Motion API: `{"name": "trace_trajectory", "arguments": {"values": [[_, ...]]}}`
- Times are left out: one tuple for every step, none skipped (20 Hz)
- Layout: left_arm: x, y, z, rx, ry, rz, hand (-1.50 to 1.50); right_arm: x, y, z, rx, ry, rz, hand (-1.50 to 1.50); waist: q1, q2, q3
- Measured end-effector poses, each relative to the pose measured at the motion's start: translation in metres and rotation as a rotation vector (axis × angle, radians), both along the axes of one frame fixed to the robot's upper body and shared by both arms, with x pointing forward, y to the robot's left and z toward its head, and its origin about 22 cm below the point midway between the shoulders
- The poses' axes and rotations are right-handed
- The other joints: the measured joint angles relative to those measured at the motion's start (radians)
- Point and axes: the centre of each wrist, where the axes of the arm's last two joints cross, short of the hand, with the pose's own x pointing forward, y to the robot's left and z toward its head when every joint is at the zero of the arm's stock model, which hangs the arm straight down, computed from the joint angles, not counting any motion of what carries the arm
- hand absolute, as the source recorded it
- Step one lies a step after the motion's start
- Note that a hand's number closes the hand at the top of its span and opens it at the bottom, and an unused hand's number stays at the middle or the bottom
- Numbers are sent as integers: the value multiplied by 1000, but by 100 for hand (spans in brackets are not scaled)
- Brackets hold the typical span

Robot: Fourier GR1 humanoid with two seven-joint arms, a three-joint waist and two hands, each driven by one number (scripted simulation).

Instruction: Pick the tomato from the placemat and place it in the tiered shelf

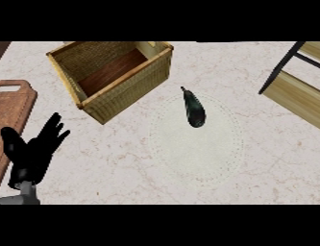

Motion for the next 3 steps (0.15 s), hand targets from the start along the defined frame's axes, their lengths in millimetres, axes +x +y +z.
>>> {"name": "trace_trajectory", "arguments": {"values": [[-2,2,0,-2,-6,-4,0,-11,-5,0,5,-5,6,-150,-1,0,0],[-2,1,0,0,-5,-2,0,-21,-10,-1,6,-12,15,-150,-2,0,0],[-1,0,2,1,1,-2,0,-27,-13,-4,5,-12,19,-150,0,1,0]]}}
